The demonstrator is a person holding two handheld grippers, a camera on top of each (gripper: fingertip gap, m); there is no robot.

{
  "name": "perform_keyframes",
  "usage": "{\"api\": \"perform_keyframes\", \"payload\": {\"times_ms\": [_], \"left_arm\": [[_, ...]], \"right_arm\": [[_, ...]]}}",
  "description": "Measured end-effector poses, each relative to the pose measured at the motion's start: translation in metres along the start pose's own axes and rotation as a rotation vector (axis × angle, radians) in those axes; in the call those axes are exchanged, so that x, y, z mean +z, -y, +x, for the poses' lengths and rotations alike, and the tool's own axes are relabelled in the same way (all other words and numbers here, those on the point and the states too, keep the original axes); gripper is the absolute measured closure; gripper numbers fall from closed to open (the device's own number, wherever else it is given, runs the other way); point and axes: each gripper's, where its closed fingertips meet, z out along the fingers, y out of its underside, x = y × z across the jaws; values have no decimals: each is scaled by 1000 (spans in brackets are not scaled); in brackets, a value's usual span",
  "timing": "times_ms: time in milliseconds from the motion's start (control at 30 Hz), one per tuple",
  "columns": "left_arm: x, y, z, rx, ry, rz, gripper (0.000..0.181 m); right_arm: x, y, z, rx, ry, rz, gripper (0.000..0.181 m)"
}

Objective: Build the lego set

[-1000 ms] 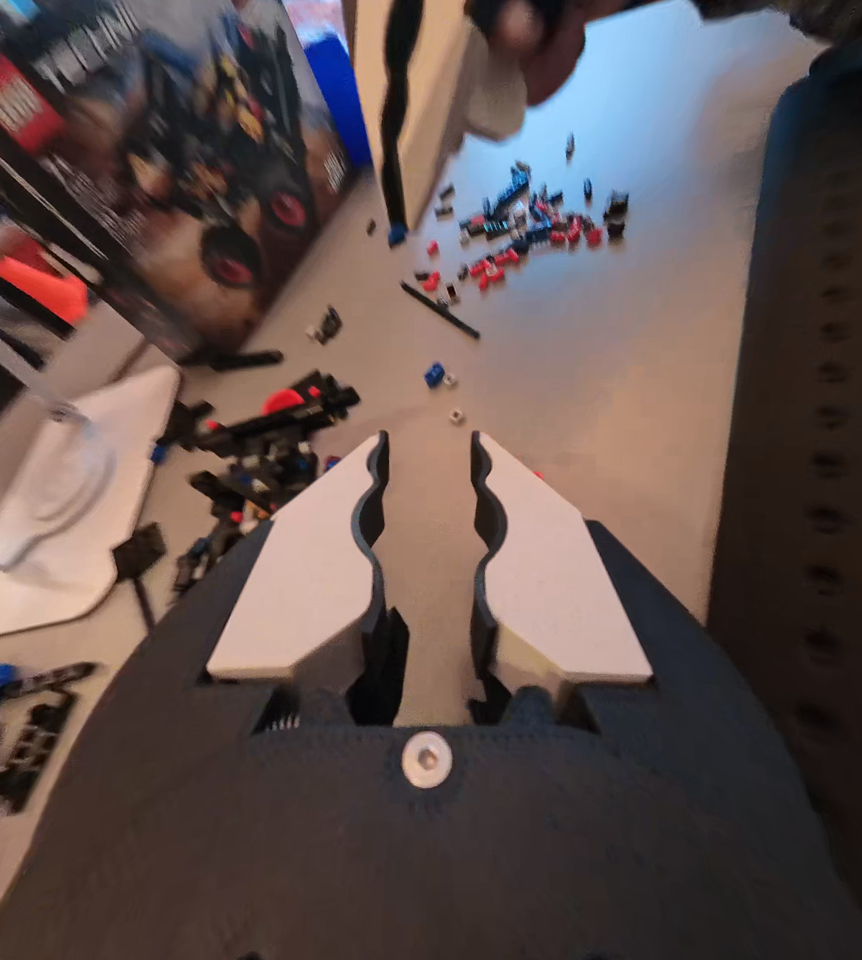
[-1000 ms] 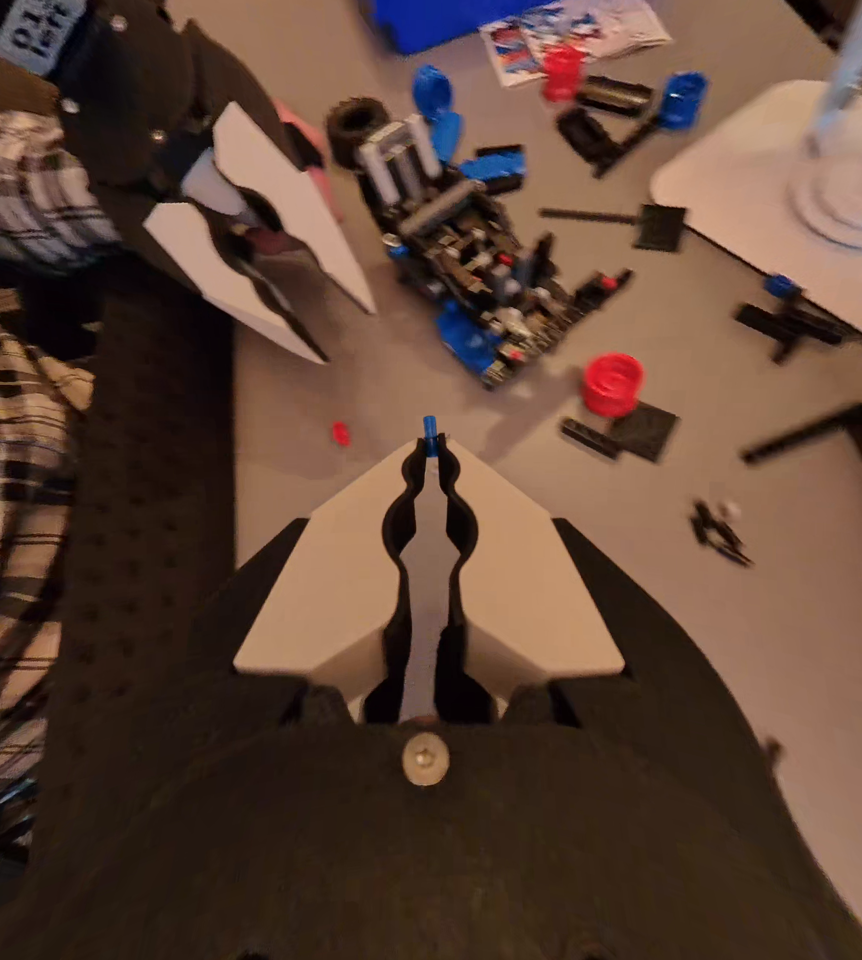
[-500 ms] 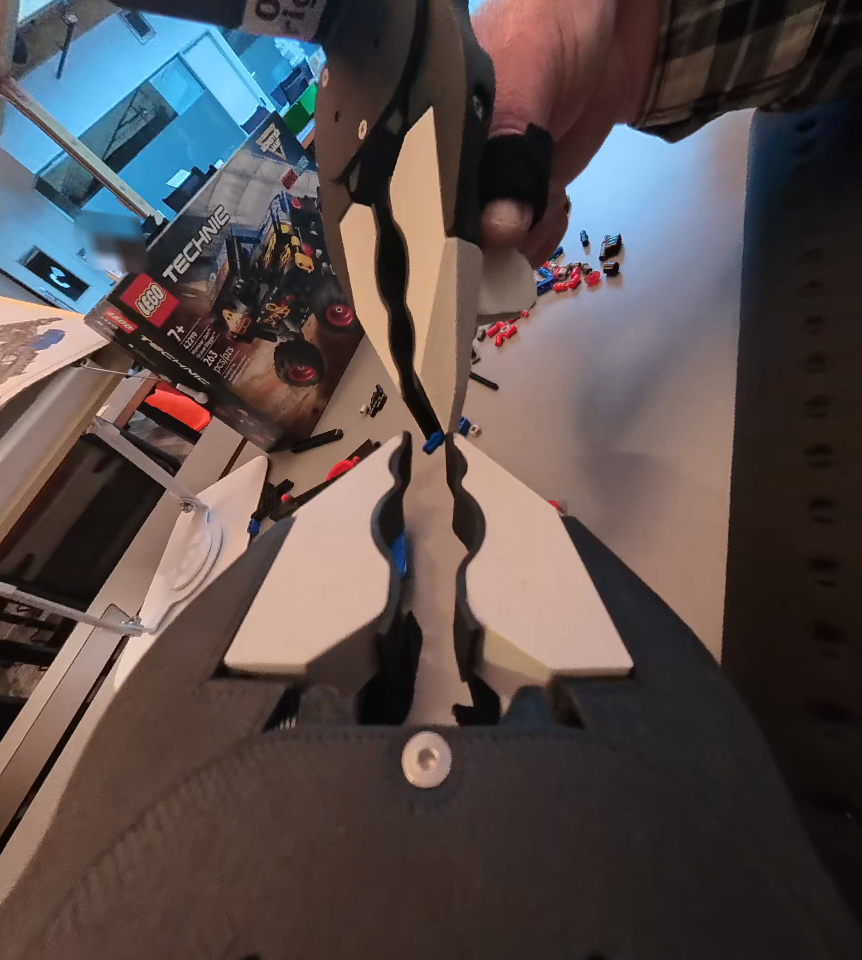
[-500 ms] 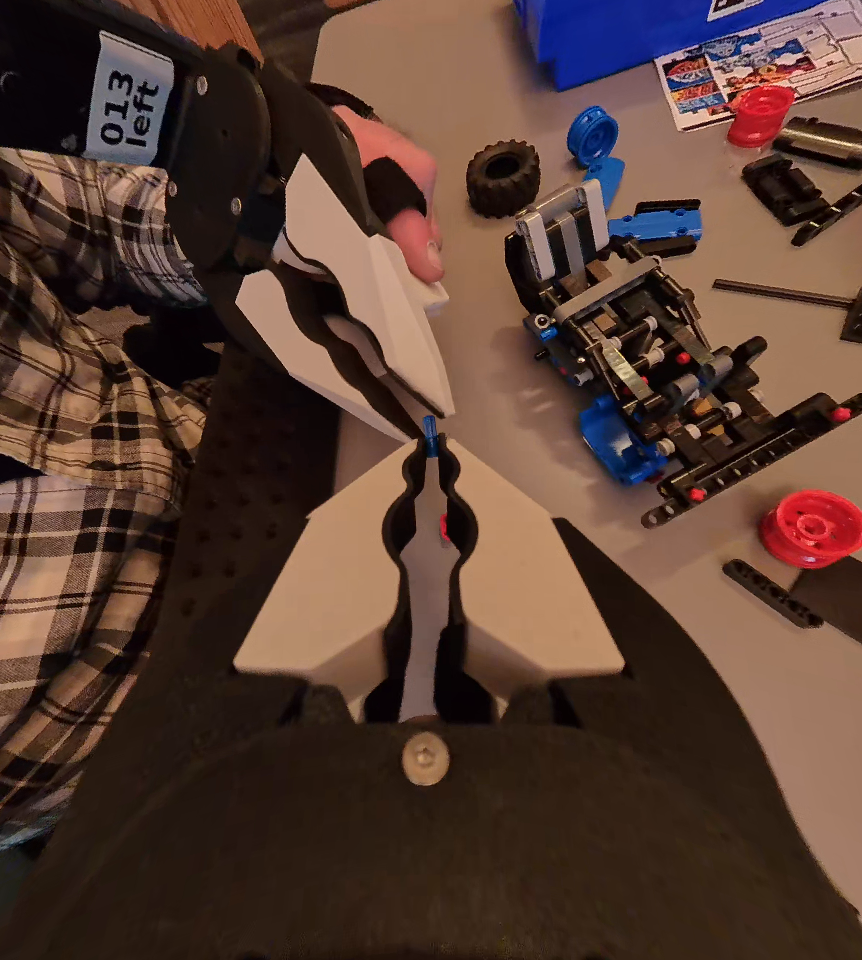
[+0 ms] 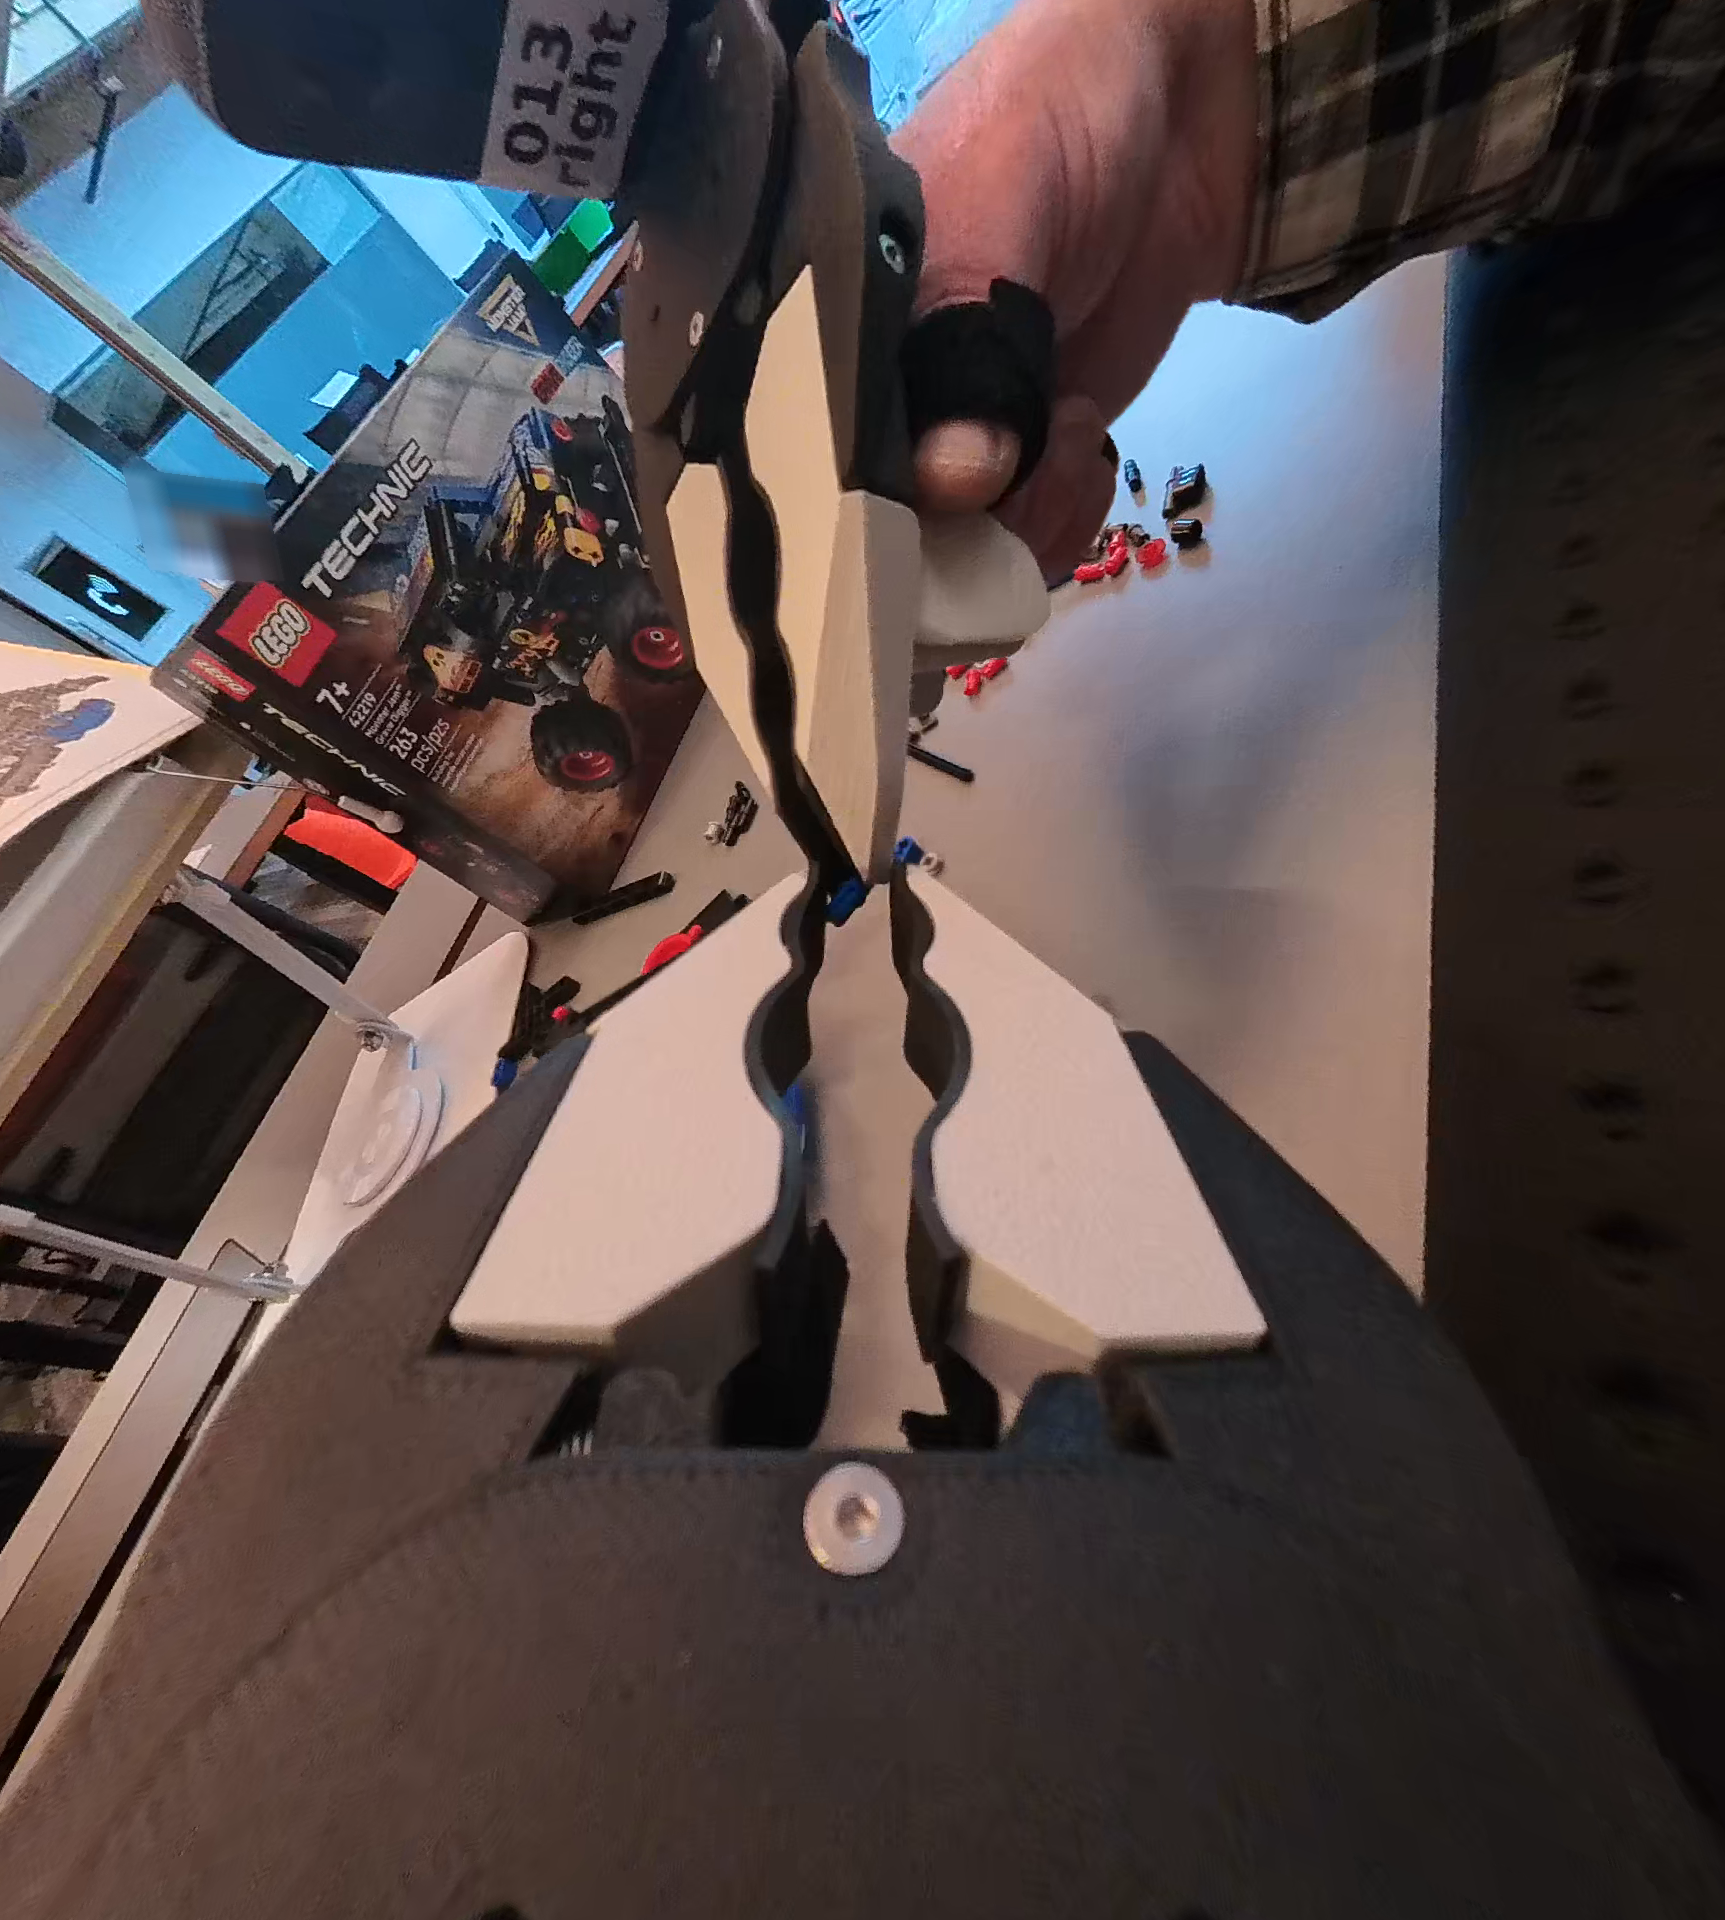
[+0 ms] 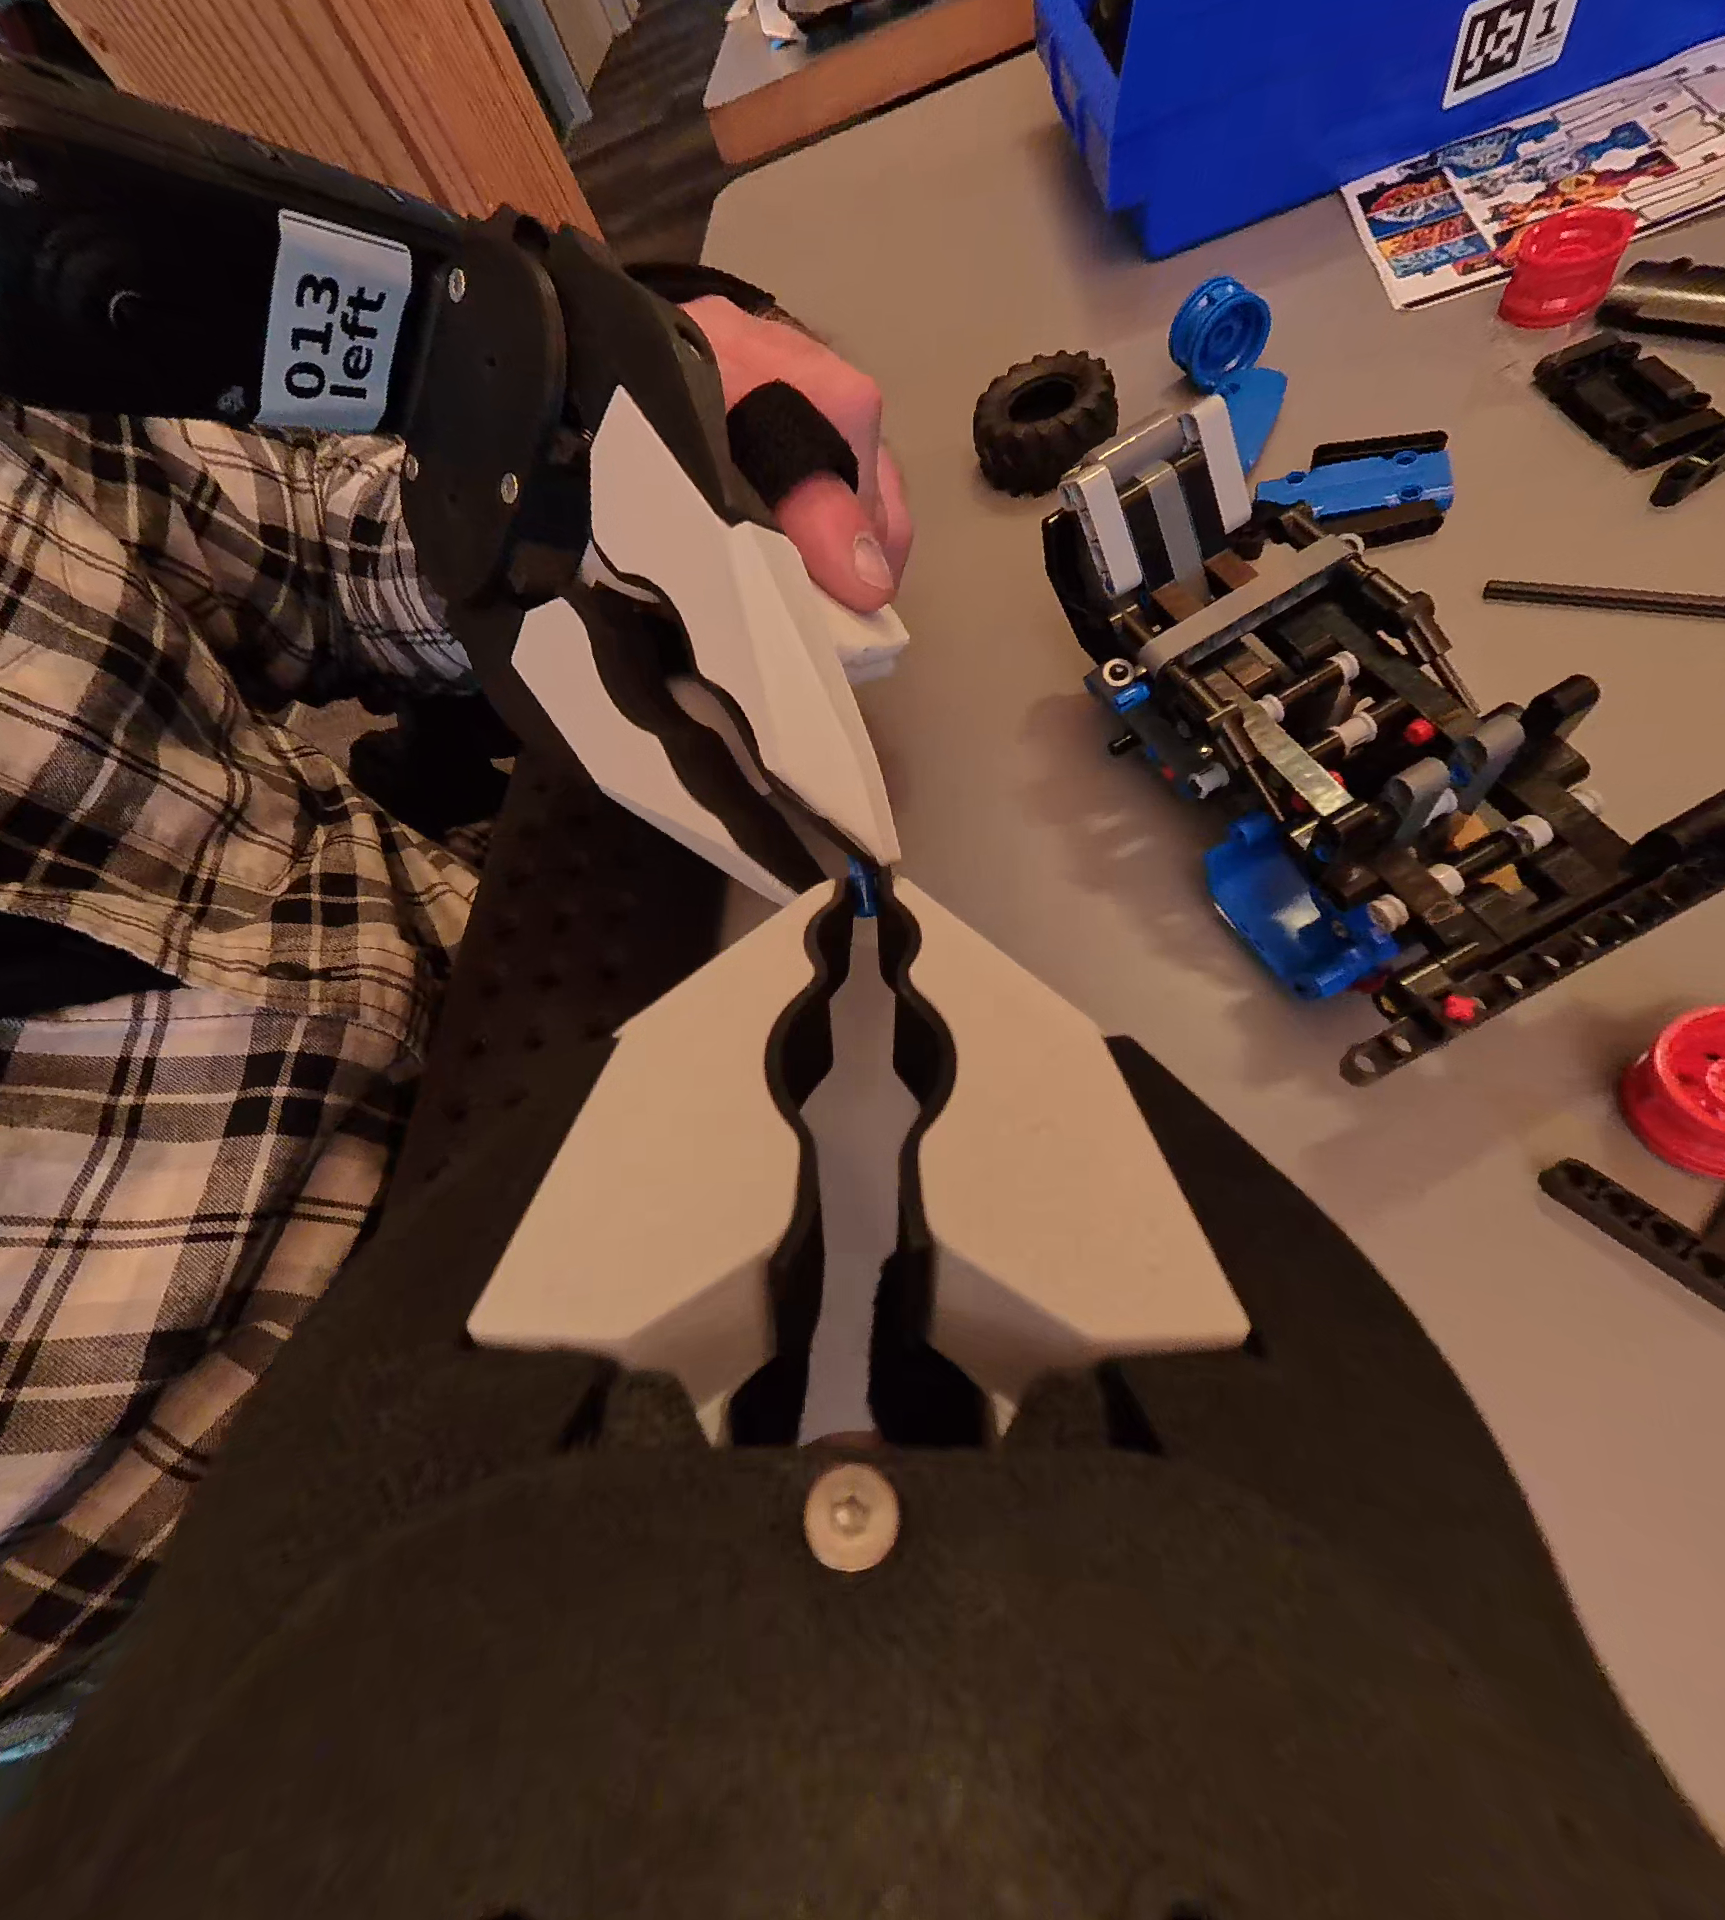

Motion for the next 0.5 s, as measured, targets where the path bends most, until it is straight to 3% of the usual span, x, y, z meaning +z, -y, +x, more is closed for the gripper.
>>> {"api": "perform_keyframes", "payload": {"times_ms": [500], "left_arm": [[-1, -3, -10, -73, 26, 6, 173]], "right_arm": [[1, 9, 8, -30, -45, 77, 179]]}}
